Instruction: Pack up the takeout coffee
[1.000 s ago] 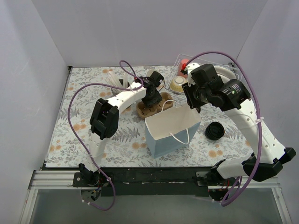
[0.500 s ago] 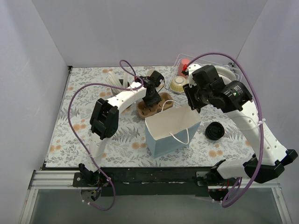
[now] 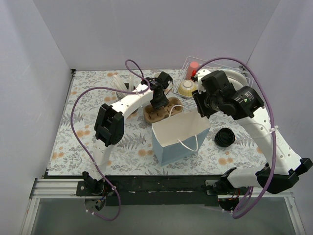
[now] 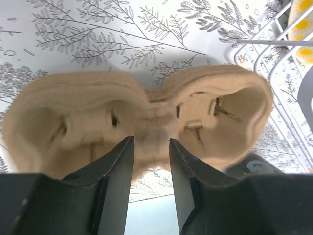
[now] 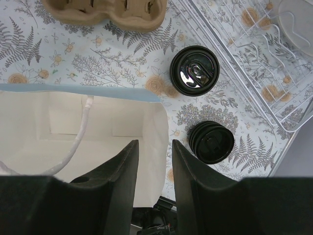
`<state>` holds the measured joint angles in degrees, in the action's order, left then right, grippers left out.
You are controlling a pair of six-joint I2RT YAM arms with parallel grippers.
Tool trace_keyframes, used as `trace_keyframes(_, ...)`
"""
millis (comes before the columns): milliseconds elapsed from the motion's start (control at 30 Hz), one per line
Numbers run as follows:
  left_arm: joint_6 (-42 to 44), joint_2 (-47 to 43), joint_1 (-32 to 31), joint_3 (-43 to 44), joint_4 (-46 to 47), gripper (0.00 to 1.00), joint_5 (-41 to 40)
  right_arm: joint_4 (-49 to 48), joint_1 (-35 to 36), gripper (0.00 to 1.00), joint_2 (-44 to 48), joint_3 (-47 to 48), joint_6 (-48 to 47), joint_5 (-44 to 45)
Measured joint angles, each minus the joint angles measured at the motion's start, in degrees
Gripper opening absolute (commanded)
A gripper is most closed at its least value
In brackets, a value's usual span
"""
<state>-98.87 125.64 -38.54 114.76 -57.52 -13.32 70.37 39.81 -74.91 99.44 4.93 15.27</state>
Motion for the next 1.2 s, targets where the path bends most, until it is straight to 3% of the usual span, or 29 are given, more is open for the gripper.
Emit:
trace_keyframes(100,0.8,0.0,0.0,0.3,-0.6,0.37,-0.9,0.0,0.0,0.41,0.5,0.0,0.0,0.0)
trace_keyframes(233,2.1,0.0,0.0,0.4,-0.8,0.29,-2.1,0.0,0.0,0.41,0.9,0.0,0.0,0.0)
trace_keyframes(300,2.6,0.0,0.0,0.4,-0.8,0.32,-2.4,0.0,0.0,0.41,1.0,0.0,0.0,0.0)
trace_keyframes(367,2.9,0.0,0.0,0.4,-0.8,0.42,-2.5,0.0,0.0,0.41,1.0,0.0,0.1,0.0)
trace_keyframes(667,3.3,0.0,0.0,0.3,-0.3,0.49,-2.6,0.0,0.0,0.41,0.9,0.0,0.3,0.0)
trace_keyframes(1000,3.0,1.6,0.0,0.4,1.0,0.45,-2.3,0.3,0.0,0.41,-1.8,2.0,-0.3,0.0)
trace_keyframes(1200,2.7,2.6,0.0,0.1,2.0,0.33,-2.1,0.3,0.0,0.41,-2.3,2.2,-0.7,0.0)
